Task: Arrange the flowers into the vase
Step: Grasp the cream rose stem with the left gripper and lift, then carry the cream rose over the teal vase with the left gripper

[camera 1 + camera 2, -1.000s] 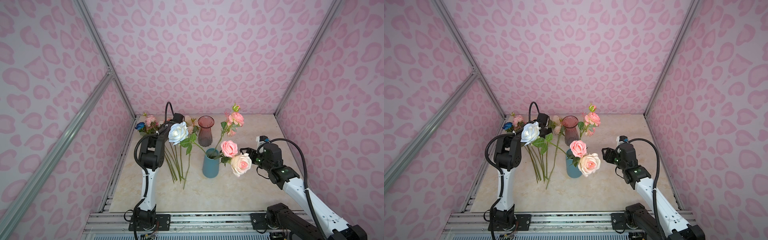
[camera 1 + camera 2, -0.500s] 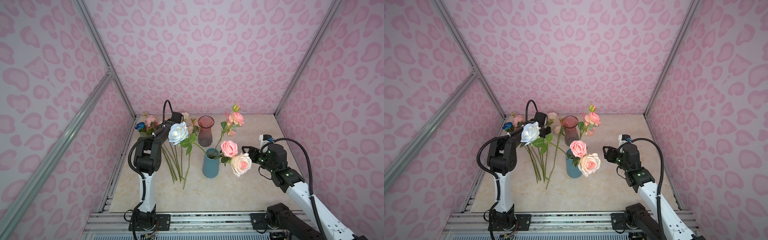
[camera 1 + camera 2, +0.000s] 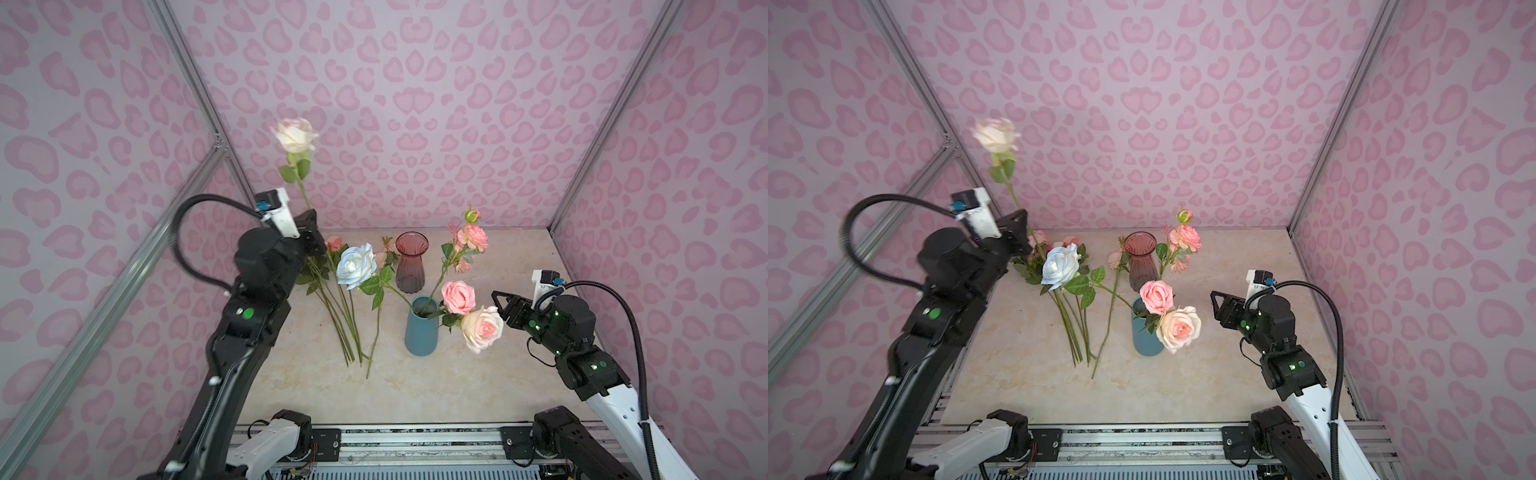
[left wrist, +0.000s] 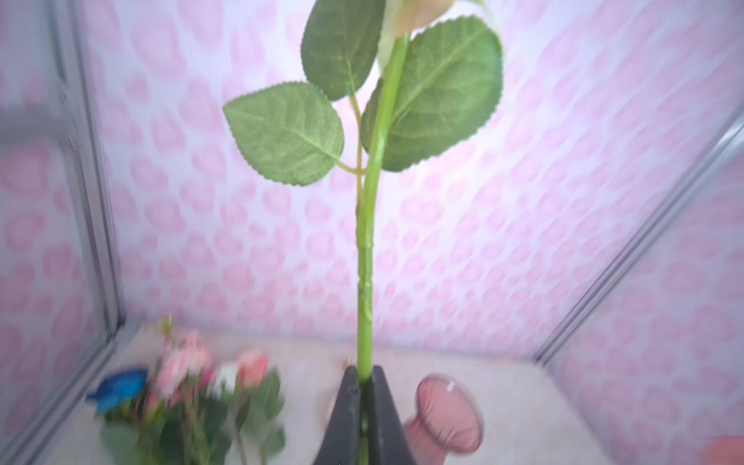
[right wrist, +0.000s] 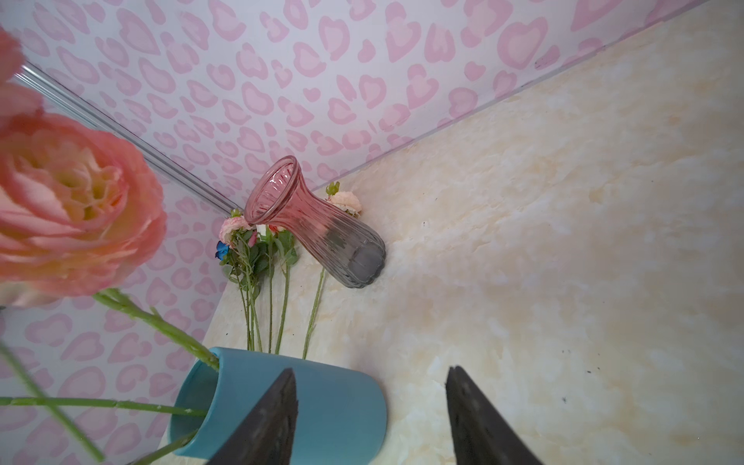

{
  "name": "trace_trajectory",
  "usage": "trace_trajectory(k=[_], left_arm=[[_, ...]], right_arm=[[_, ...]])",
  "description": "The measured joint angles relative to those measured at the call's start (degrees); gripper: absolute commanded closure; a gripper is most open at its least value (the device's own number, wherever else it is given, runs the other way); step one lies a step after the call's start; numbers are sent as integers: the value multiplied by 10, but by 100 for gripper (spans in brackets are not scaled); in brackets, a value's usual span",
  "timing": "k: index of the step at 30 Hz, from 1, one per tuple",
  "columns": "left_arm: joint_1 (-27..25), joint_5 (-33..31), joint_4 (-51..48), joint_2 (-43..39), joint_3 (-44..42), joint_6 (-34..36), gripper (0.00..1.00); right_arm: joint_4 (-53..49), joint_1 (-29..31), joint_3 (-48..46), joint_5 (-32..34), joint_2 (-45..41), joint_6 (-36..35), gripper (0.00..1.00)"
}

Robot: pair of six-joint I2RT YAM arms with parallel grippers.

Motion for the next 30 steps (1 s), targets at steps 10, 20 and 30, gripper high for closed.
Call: trace_trajectory(k=[10,20,30], left_arm=[[-1,62,5,-39,75,13,97],[-4,184,-14,-59,142,-37,97],[-5,273,-82,-116,107,-74,97]], right_arm=[[-7,1,0,0,-38,10,40],[-11,1,-3,0,-40,10,41],[-10,1,-4,0,-23,11,41]])
